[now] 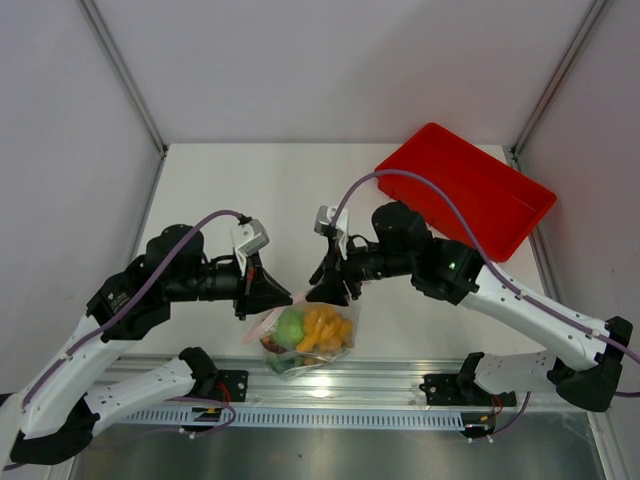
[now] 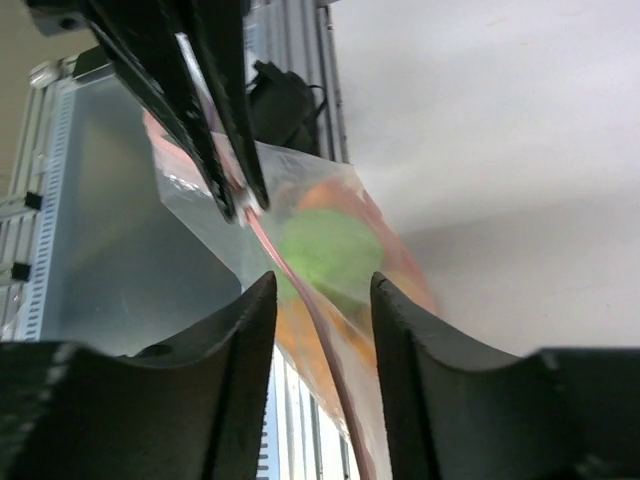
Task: Place the food in the zip-top bag and seal the zipper
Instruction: Zip the zipper food storage bag at the center of the board.
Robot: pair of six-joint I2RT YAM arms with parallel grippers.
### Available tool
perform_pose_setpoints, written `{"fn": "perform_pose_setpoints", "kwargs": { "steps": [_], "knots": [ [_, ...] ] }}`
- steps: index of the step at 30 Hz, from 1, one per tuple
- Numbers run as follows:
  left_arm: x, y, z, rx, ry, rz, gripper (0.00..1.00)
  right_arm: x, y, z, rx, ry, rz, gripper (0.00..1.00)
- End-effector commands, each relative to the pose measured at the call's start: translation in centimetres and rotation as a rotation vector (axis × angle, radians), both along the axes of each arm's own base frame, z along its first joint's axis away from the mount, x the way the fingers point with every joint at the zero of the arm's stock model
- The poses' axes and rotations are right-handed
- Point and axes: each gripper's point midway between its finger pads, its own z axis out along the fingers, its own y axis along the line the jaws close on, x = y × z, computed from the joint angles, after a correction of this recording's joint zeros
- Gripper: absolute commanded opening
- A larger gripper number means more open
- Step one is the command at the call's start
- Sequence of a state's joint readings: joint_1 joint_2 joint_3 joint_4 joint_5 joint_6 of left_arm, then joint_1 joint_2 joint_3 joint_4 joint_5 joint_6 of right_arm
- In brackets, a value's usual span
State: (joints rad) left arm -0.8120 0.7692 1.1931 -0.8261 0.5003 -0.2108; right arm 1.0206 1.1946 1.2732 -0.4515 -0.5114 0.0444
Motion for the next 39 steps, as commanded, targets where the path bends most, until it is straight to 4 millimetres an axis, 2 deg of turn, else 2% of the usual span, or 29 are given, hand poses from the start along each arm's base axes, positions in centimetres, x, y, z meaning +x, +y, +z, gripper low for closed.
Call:
{"fn": "perform_pose_setpoints", "kwargs": {
  "steps": [1,6,12,13,17,19,21,24,27,32,35,39],
  "knots": [
    [-0.8,-0.4,2.0,-0.072,-0.019,-0.043,0.01,-1.0,1.0,2.3,0.031,-0.047,0.125,0.46],
    [-1.0,-0.3,2.3,-0.078,-0.025,-0.043,0.01,-1.3,2.5,2.7,0.039,-0.039,0.199,0.47],
    [-1.0,0.0,2.2,-0.073,-0.025,-0.034,0.01,-2.2,3.7,1.8,0.025,-0.004,0.268,0.38],
    [-1.0,0.0,2.2,-0.074,-0.028,-0.033,0.01,-2.3,3.8,1.7,0.022,-0.004,0.272,0.32],
    [-0.8,0.0,2.1,-0.07,-0.029,-0.027,0.01,-2.7,3.6,1.3,0.016,0.004,0.284,0.25],
    [-0.8,0.0,2.2,-0.073,-0.032,-0.027,0.01,-2.7,3.4,1.3,0.016,0.001,0.276,0.16],
    [-0.8,-0.1,2.0,-0.068,-0.026,-0.029,0.01,-1.9,3.5,1.2,0.015,-0.016,0.228,0.0],
    [-0.8,0.0,1.9,-0.066,-0.026,-0.025,0.0,-1.2,3.2,1.7,0.031,-0.038,0.166,0.0],
    [-0.7,0.2,1.9,-0.065,-0.034,-0.013,0.01,0.5,3.0,1.8,0.025,-0.057,0.053,0.0],
    [-0.6,0.7,1.6,-0.049,-0.036,0.012,0.01,3.3,1.6,0.4,-0.01,-0.046,-0.098,0.0],
    [-0.6,0.9,1.7,-0.05,-0.041,0.021,0.01,4.0,0.6,-0.5,-0.02,-0.023,-0.133,0.0],
    [-0.6,1.0,1.6,-0.047,-0.044,0.022,0.0,4.0,-0.4,-0.7,-0.012,-0.011,-0.147,0.0]
  ]
}}
